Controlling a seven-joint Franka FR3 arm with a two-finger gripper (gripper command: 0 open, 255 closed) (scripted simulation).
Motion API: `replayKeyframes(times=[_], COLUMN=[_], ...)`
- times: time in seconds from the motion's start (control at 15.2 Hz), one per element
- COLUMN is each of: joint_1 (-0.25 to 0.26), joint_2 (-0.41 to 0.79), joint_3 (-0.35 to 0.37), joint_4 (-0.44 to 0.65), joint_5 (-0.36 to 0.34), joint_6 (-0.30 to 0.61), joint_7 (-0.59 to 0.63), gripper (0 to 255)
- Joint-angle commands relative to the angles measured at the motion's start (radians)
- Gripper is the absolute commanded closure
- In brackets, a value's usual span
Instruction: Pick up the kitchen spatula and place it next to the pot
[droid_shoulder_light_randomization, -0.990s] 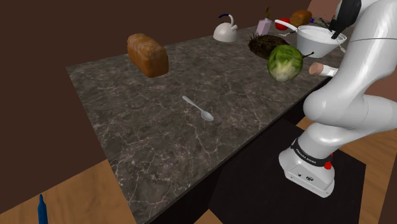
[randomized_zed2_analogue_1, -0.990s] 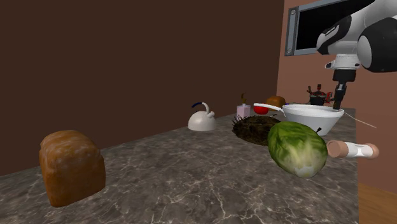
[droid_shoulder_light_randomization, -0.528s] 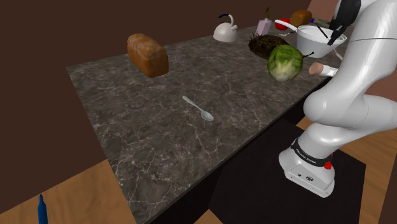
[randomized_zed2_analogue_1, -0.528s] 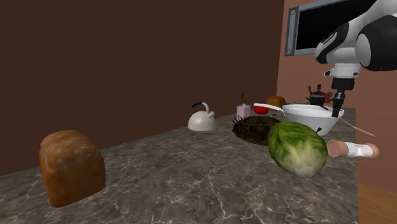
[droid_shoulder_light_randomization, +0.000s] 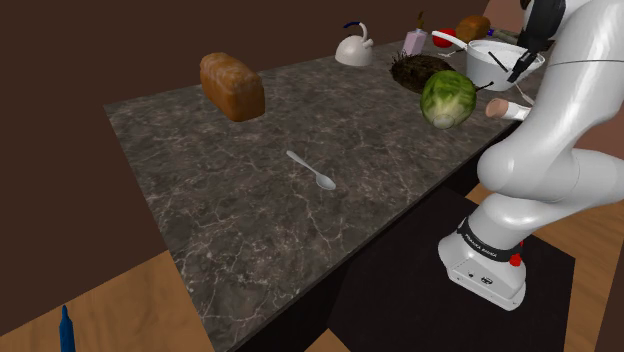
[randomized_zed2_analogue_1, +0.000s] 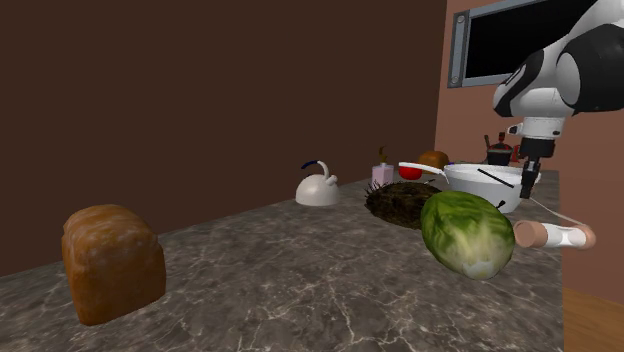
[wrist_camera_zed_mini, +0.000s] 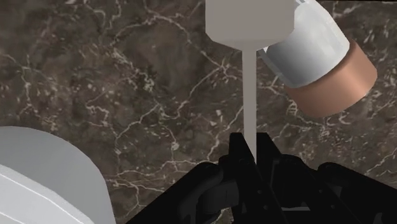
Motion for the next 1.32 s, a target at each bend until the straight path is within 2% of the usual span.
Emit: replayKeyframes(times=[0.0,1.25], joint_1=[0.004,0.006], joint_2=[0.002,0.067], joint_3=[0.002,0.029], joint_4=[-0.025,-0.163], joint_5=[0.003,0.051], joint_6=[0.026,0.218], joint_7=[-0.004,-0.046], gripper=[255,255])
